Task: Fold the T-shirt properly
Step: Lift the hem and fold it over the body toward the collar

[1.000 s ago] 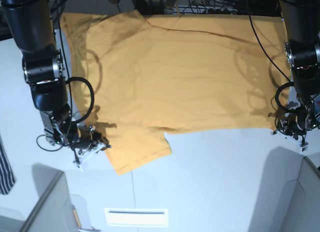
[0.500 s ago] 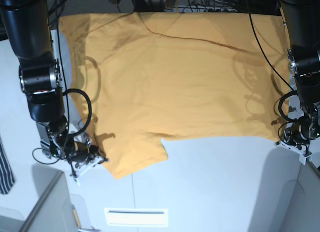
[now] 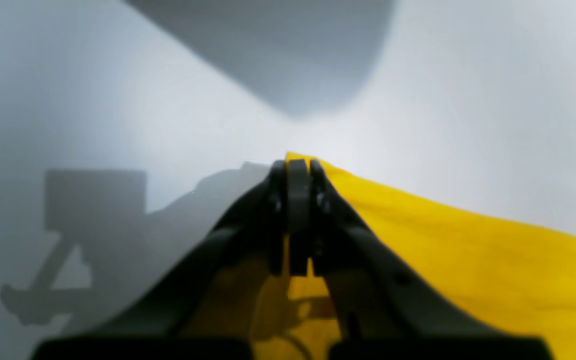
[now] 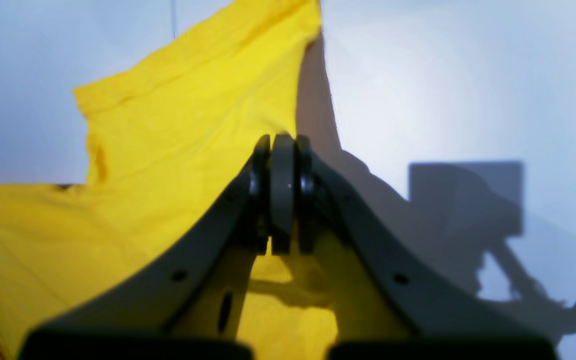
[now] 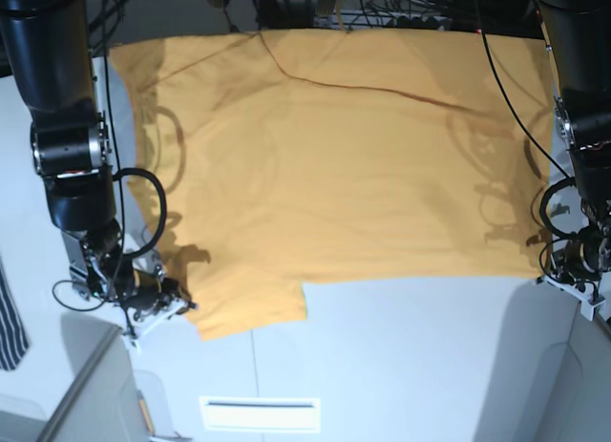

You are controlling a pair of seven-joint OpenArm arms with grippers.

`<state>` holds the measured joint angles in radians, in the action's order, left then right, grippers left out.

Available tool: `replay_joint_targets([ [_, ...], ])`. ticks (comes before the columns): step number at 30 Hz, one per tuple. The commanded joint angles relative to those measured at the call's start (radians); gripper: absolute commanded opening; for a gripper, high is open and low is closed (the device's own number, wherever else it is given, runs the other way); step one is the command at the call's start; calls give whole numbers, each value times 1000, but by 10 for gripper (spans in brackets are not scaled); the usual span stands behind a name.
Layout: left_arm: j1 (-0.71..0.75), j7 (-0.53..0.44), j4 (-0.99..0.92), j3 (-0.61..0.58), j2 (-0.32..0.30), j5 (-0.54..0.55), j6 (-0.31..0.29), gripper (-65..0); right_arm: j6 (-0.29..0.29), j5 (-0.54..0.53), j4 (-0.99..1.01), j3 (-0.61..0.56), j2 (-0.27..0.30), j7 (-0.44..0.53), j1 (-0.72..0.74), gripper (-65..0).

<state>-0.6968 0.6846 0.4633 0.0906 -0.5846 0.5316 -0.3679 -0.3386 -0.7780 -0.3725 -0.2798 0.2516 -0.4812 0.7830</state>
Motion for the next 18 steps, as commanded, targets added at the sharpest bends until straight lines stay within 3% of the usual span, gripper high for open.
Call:
replay_joint_targets([
  [1, -25, -15, 18, 4, -21, 8, -6, -650, -14, -8, -15, 3, 19, 22, 37, -650],
  [5, 1, 39, 47, 4, -21, 9, -9, -650, -14, -8, -49, 3, 22, 22, -7, -650],
  [9, 110, 62, 206, 7, -21, 11, -9, -650, -12, -8, -190, 3, 45, 20, -93, -650],
  [15, 259, 165, 391, 269, -13, 8, -9, -650, -7, -10, -359, 12, 73, -55, -159, -650],
  [18, 331, 200, 500, 301, -2, 8, -9, -650, -6, -13, -399, 14, 85, -78, -185, -650],
])
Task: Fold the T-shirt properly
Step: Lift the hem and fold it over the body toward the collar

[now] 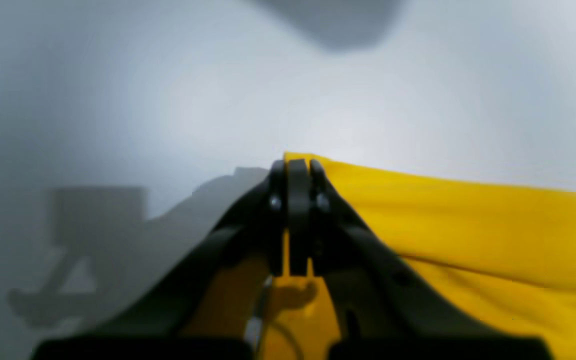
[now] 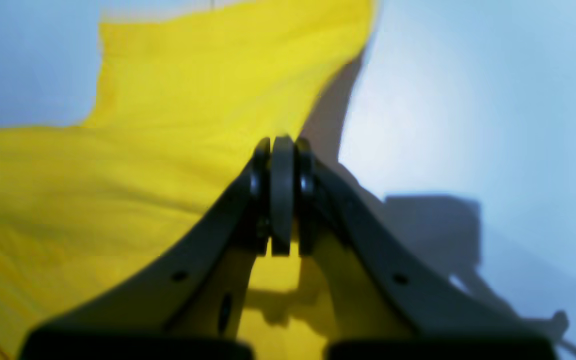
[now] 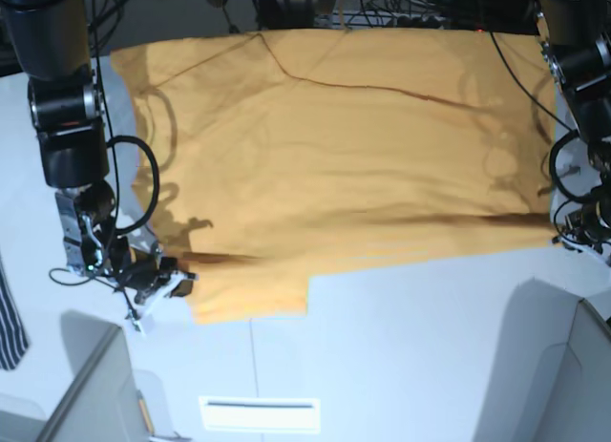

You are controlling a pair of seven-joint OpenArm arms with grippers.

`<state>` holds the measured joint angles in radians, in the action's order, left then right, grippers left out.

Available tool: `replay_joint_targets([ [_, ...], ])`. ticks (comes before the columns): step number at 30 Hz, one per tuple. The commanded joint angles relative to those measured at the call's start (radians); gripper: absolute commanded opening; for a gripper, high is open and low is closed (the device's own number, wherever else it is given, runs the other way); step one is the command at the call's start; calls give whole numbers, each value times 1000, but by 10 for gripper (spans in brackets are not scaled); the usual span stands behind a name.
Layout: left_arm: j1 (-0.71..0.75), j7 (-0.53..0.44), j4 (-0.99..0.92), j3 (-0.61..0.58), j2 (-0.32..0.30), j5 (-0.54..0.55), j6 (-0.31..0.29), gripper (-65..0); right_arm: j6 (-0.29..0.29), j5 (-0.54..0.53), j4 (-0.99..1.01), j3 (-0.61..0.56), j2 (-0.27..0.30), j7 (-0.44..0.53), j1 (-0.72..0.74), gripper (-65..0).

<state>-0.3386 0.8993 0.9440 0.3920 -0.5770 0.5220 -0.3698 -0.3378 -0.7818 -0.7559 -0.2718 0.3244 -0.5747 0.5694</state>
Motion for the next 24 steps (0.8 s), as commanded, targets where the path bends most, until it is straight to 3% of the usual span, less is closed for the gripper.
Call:
replay_joint_targets([
  [1, -7, -10, 54, 5, -4, 17, -7, -650, -7, -11, -29, 6, 15, 15, 21, -650],
  [6, 97, -10, 178, 8, 2, 19, -7, -650, -7, -12, -138, 7, 32, 0, -50, -650],
  [12, 163, 31, 289, 15, 15, 19, -7, -650, -7, -8, -251, 197, 29, -113, -140, -650],
  [17, 232, 74, 387, 109, 41, 19, -8, -650, -7, -8, -379, 253, 32, -199, -214, -650],
  [24, 296, 97, 462, 123, 44, 19, -8, -650, -7, -8, -514, 371, 28, -285, -317, -650],
])
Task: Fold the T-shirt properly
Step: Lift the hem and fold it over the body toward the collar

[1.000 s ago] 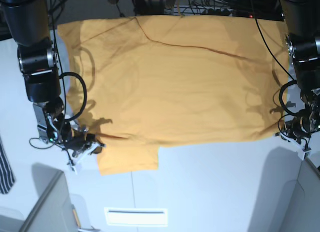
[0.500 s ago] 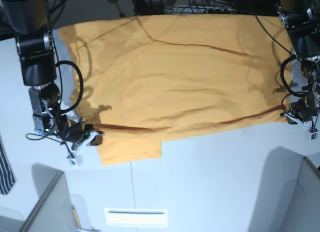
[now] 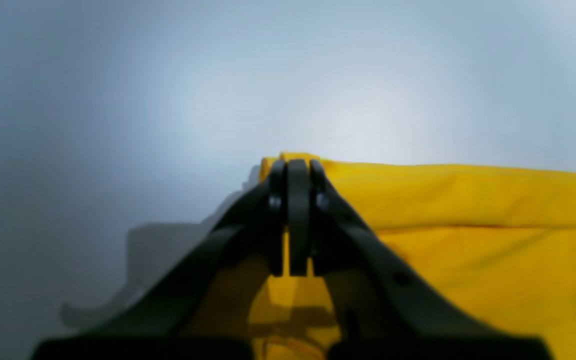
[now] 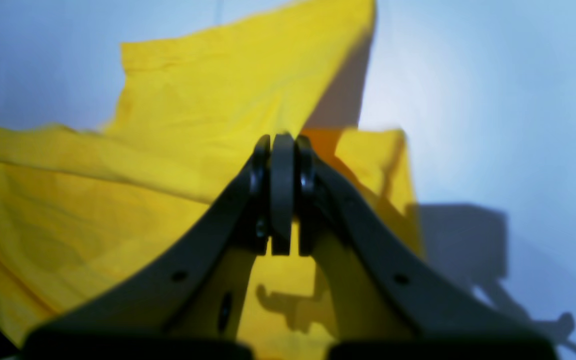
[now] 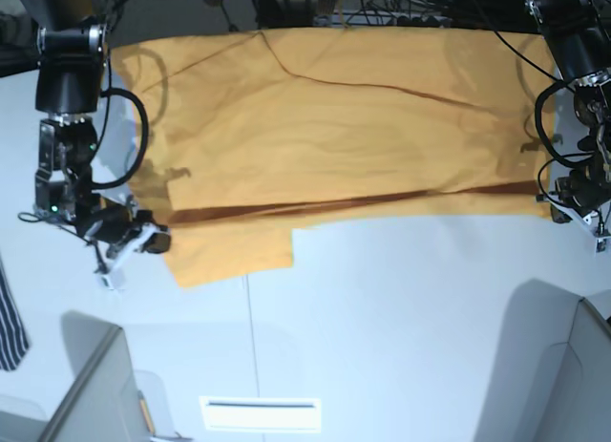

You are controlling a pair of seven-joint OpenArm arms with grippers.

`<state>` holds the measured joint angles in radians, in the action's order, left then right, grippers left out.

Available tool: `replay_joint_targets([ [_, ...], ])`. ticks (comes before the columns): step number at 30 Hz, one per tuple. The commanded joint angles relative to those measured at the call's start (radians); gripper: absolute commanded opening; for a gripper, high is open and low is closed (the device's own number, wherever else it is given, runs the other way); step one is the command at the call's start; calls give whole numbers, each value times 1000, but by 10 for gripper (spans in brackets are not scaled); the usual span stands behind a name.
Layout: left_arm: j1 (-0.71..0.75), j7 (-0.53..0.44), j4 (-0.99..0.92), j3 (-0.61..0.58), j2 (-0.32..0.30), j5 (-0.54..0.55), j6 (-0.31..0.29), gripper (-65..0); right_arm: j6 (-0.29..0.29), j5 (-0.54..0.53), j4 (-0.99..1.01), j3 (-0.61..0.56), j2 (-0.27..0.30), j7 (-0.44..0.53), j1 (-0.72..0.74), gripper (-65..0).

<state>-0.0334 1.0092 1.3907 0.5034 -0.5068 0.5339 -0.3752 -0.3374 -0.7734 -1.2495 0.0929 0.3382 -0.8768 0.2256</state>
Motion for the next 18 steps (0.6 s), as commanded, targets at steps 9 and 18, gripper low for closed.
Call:
replay_joint_targets([
  [9, 92, -11, 126, 13, -26, 7, -3, -650, -7, -19, -200, 133, 9, -134, -87, -650],
  [18, 161, -11, 187, 14, -25, 7, -3, -650, -10, -21, -296, 218, 8, -178, -197, -650],
])
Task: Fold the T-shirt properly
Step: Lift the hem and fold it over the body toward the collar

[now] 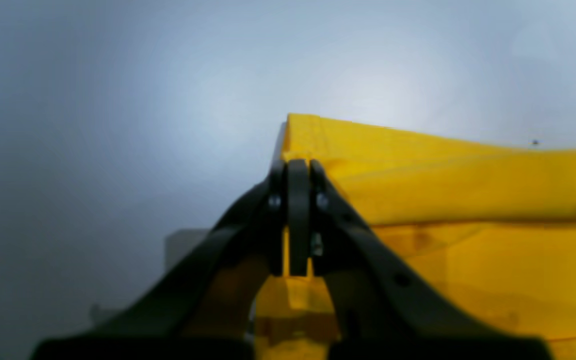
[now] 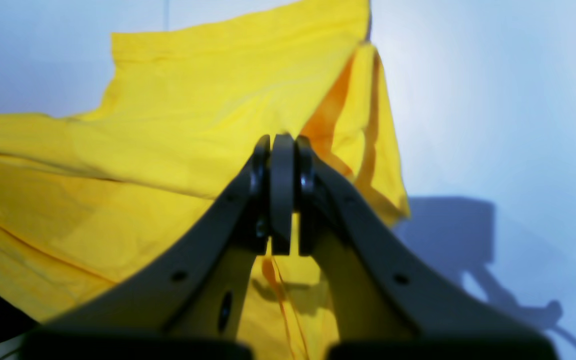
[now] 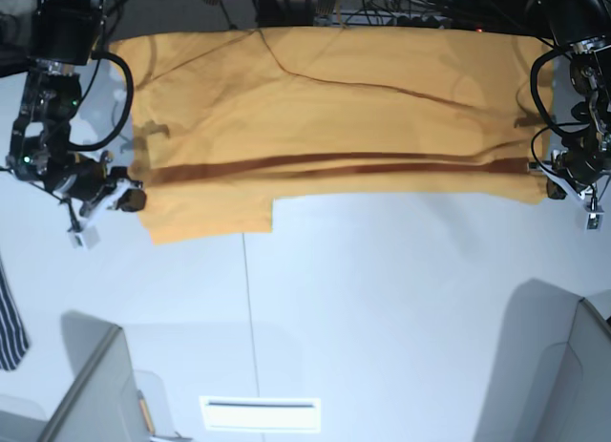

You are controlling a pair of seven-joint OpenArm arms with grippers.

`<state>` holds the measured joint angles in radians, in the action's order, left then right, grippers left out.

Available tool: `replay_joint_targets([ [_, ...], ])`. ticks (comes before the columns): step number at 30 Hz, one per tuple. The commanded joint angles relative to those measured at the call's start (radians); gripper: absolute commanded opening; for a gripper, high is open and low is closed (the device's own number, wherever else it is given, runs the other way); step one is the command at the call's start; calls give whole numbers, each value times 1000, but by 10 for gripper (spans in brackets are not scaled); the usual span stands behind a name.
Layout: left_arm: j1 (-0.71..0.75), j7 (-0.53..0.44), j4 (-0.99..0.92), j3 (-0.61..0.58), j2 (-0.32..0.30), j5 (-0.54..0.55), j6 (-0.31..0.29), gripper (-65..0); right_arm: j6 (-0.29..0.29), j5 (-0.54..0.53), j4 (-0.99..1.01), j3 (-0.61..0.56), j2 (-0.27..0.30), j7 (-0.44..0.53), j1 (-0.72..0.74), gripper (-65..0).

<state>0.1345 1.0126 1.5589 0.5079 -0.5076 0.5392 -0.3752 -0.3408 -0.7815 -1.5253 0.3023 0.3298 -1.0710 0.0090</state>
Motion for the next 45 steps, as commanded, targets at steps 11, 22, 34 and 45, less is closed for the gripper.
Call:
replay_joint_targets([
  [11, 50, -15, 85, 10, -7, 0, -3, -650, -11, -13, -183, 119, -33, -77, -80, -650],
  [22, 92, -15, 176, 25, -6, -6, -3, -650, -11, -13, -292, 191, -51, -148, -162, -650],
  [34, 113, -15, 242, 116, 16, -3, -3, -650, -11, -13, -307, 185, -99, -148, -185, -650],
  [45, 64, 8, 306, 166, 11, -8, -3, -650, -11, -13, -361, 188, -108, -150, -113, -650],
])
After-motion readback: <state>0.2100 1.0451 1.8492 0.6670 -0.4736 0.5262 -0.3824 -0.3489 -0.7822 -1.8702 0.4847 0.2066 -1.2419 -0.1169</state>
